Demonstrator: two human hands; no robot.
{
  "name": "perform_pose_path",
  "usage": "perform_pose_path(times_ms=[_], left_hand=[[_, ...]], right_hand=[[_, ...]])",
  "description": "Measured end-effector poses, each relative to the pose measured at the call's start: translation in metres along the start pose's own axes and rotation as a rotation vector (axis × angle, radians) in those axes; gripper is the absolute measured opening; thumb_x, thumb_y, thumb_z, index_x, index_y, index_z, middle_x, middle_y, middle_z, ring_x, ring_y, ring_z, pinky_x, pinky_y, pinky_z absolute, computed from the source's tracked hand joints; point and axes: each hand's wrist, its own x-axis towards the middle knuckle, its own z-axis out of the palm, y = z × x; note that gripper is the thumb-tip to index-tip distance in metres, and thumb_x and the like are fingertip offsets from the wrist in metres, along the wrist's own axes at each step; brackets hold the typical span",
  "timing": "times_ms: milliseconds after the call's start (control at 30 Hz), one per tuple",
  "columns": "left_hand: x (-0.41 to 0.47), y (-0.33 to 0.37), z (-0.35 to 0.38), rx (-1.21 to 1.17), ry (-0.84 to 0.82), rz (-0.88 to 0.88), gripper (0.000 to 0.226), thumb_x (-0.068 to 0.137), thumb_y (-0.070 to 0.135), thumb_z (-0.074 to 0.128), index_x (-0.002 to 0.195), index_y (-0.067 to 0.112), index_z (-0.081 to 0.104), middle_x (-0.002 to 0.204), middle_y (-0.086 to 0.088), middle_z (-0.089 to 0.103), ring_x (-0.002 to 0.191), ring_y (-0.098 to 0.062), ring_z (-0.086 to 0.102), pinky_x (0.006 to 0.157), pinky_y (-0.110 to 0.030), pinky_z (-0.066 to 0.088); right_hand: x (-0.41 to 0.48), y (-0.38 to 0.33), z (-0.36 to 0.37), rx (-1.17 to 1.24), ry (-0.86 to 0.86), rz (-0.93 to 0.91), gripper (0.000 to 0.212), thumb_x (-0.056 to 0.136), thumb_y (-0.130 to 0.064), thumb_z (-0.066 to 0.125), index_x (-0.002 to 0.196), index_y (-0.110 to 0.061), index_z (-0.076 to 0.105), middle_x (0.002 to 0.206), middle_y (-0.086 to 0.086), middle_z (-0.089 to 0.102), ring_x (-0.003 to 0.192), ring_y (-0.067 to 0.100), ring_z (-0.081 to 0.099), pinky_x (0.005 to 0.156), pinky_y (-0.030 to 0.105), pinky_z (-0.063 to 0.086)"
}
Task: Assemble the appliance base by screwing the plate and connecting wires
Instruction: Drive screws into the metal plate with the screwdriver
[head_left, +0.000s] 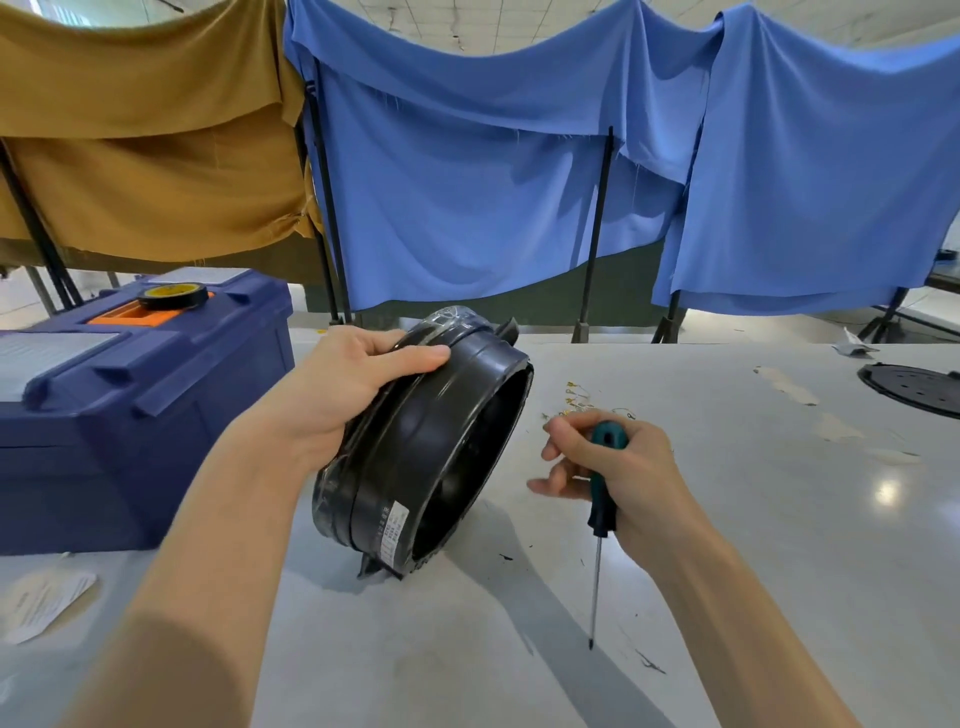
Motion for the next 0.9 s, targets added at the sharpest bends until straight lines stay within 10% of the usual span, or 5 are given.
perform_pose_path(times_ms=[267,900], left_hand=[[0.002,-0.001,-0.009,-0.034,-0.020,0.000,0.023,0.072,0.027,0.075,0.085,0.009,0.079,0.085,-0.014,0.075,0.067,-0.021,0.072,0.054,-0.023,0.055],[0.004,-0.002,-0.006,-0.017,-0.073,-0.015,0.017,0.076,0.029,0.075,0.085,0.014,0.079,0.088,-0.015,0.075,0.071,-0.024,0.073,0.057,-0.028,0.057]], right_hand=[[0.007,-0.012,0.027,0.113,-0.062,-0.052,0.009,0.067,-0.006,0.074,0.075,-0.002,0.073,0.074,0.023,0.070,0.066,0.033,0.071,0.070,0.036,0.061],[0.011,-0.003,0.067,0.252,0.204,-0.114,0.011,0.084,-0.005,0.070,0.077,0.001,0.063,0.053,0.006,0.059,0.041,0.013,0.051,0.058,0.028,0.059]])
